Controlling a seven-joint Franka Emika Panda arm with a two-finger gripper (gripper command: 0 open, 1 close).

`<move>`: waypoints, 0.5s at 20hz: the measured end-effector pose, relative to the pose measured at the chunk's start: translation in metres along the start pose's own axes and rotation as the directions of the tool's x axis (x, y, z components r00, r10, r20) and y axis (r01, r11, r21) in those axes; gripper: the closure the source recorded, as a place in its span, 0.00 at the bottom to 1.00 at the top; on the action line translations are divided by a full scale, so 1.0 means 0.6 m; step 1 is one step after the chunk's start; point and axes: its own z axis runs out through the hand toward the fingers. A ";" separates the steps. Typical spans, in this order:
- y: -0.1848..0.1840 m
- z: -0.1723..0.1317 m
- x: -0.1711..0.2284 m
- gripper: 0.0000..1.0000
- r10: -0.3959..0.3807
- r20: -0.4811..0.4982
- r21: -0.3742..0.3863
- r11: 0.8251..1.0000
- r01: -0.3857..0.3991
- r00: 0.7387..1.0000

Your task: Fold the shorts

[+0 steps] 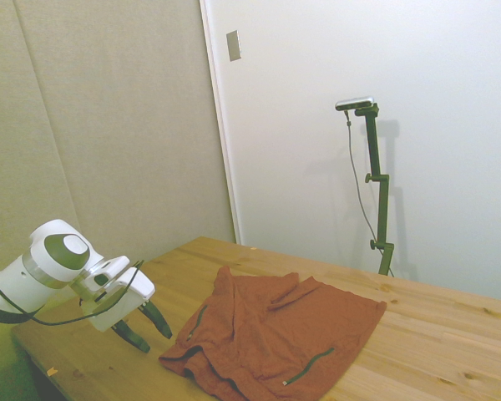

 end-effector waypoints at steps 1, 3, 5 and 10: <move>0.001 0.002 0.000 0.00 -0.005 -0.006 -0.015 1.000 0.005 1.000; 0.008 0.010 0.001 0.00 -0.012 -0.015 -0.045 0.999 0.012 1.000; 0.015 0.020 0.004 0.00 -0.019 -0.024 -0.070 0.997 0.017 1.000; 0.031 0.042 0.014 0.00 -0.021 -0.038 -0.114 0.993 0.017 0.999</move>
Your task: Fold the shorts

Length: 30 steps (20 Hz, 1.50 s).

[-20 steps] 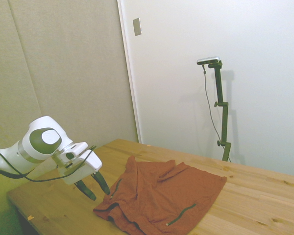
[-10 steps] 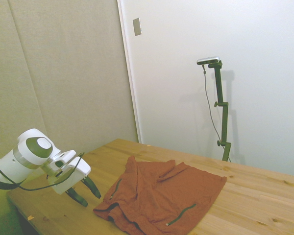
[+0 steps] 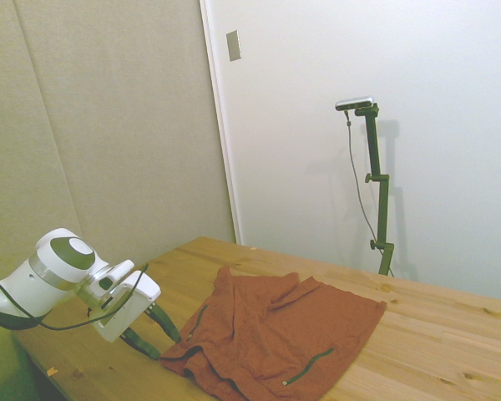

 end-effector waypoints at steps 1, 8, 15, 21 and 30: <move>0.001 0.002 0.001 1.00 0.002 0.003 -0.001 1.000 -0.002 1.000; 0.000 0.010 0.007 1.00 -0.006 -0.002 -0.012 1.000 0.006 1.000; -0.005 0.024 0.011 1.00 -0.008 0.018 -0.019 1.000 0.008 1.000; -0.011 0.032 0.006 1.00 -0.010 0.028 -0.023 1.000 0.011 1.000; -0.019 0.037 -0.003 1.00 -0.016 0.039 -0.023 1.000 0.017 0.999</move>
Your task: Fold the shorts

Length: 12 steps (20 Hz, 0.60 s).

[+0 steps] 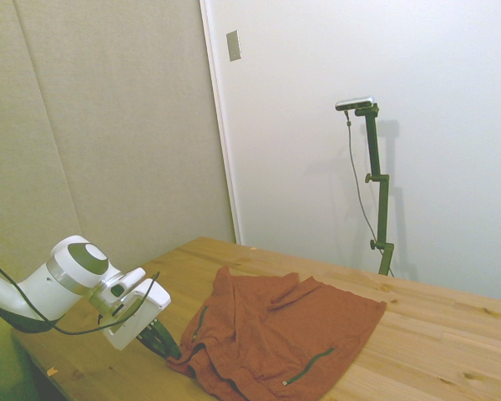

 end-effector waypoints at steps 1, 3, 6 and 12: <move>0.000 0.000 0.000 1.00 0.001 0.000 0.000 1.000 -0.001 1.000; 0.002 -0.001 0.001 1.00 0.006 -0.001 0.001 1.000 -0.006 1.000; 0.010 -0.003 0.004 1.00 0.035 0.012 0.018 0.999 -0.035 0.999; 0.074 -0.036 0.050 1.00 0.186 0.139 0.138 0.969 -0.206 0.973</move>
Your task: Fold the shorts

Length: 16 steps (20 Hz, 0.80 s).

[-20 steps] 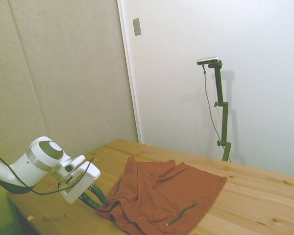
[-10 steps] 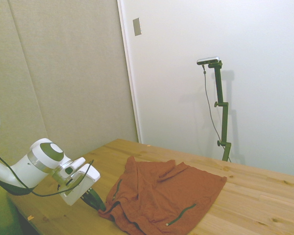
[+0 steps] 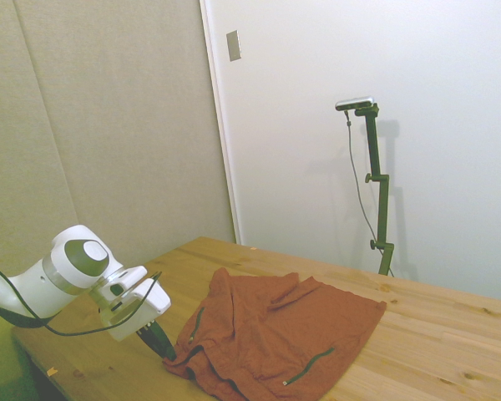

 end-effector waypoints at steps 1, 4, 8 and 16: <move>0.011 -0.016 0.018 1.00 0.028 0.019 0.035 0.999 -0.029 0.999; 0.043 -0.056 0.077 1.00 0.109 0.087 0.125 0.985 -0.119 0.990; 0.089 -0.078 0.157 1.00 0.197 0.154 0.192 0.955 -0.225 0.968; 0.203 -0.060 0.255 1.00 0.279 0.358 0.278 0.880 -0.386 0.891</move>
